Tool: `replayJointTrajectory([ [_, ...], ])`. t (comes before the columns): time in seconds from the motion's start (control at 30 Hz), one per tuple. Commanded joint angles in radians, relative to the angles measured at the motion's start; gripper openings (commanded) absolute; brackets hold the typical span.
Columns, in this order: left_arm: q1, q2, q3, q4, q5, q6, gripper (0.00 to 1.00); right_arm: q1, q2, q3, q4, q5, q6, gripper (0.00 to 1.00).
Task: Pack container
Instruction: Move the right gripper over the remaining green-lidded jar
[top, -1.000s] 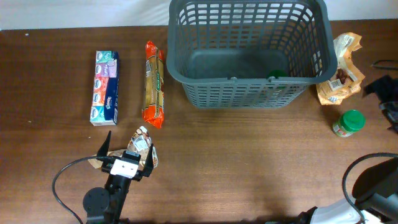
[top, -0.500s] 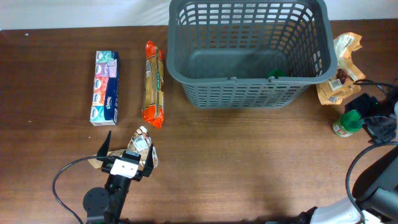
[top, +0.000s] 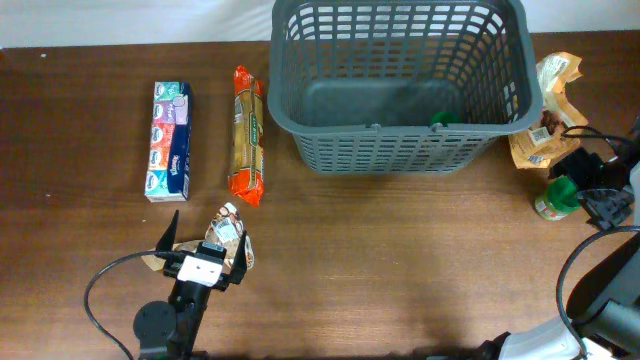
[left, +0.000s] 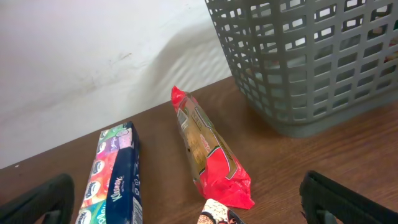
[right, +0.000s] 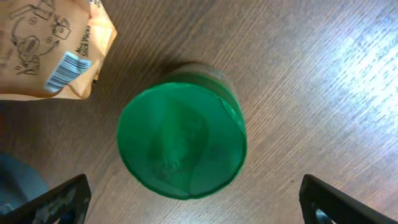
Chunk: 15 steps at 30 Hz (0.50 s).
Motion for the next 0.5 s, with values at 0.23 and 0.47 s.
replayJointTrajectory([
  [0.23,-0.004,0.003,-0.005,-0.004,0.004,0.012,0.99,-0.003,0.116,-0.007,0.008,-0.001,-0.007,0.99],
  [0.47,-0.004,0.003,-0.005,-0.004,0.004,0.011,0.99,-0.003,0.166,-0.007,0.01,0.068,-0.023,0.99],
])
